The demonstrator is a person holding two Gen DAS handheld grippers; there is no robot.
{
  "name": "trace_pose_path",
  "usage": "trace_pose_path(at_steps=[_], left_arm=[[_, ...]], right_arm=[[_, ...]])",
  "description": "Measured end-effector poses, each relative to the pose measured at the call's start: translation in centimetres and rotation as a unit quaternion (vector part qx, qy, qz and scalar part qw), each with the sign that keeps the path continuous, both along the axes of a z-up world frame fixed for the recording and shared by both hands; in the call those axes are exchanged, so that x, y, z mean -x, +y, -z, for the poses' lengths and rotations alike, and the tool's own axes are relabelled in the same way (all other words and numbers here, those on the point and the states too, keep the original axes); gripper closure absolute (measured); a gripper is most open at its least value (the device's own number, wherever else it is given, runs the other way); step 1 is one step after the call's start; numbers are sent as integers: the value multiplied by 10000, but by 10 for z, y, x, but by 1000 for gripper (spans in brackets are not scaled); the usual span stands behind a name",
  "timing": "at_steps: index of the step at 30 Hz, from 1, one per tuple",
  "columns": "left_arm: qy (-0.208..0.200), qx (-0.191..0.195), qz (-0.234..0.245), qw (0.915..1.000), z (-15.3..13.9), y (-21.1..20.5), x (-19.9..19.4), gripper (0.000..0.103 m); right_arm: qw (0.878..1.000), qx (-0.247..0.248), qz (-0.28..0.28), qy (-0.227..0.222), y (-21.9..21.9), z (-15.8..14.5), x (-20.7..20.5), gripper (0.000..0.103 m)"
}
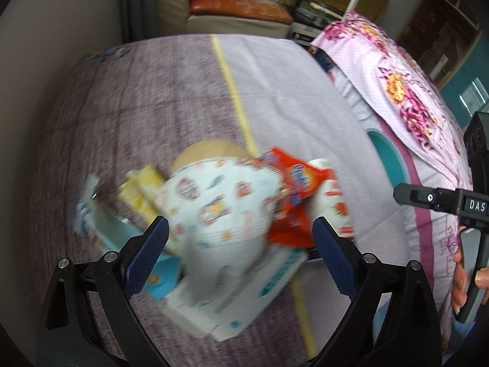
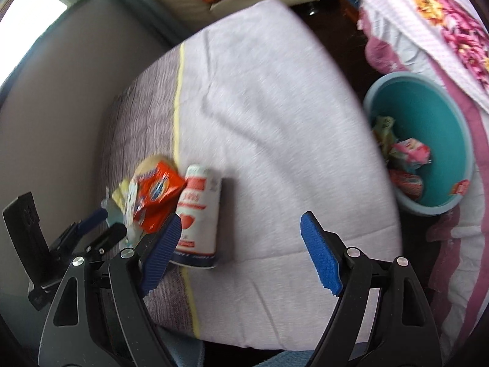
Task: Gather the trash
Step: 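Move both open tools back over the remaining trash on the bed, then grasp the printed face mask with the left tool while the right tool grasps the strawberry drink cup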
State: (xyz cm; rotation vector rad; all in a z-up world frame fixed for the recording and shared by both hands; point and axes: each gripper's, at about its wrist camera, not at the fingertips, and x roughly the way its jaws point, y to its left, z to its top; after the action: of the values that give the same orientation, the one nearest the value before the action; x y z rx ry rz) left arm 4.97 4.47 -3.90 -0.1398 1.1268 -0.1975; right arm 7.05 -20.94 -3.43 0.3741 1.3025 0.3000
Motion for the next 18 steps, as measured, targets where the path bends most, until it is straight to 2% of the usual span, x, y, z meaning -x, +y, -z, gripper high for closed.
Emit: trace_pose_path(at_steps=[6, 18], left_arm=[[196, 11, -144, 9997, 17, 20, 5, 8], [337, -58, 52, 9994, 32, 18, -1, 8]], right_arm=[[9992, -37, -272, 302, 37, 24, -4, 27], [9977, -137, -380, 535, 62, 52, -16, 27]])
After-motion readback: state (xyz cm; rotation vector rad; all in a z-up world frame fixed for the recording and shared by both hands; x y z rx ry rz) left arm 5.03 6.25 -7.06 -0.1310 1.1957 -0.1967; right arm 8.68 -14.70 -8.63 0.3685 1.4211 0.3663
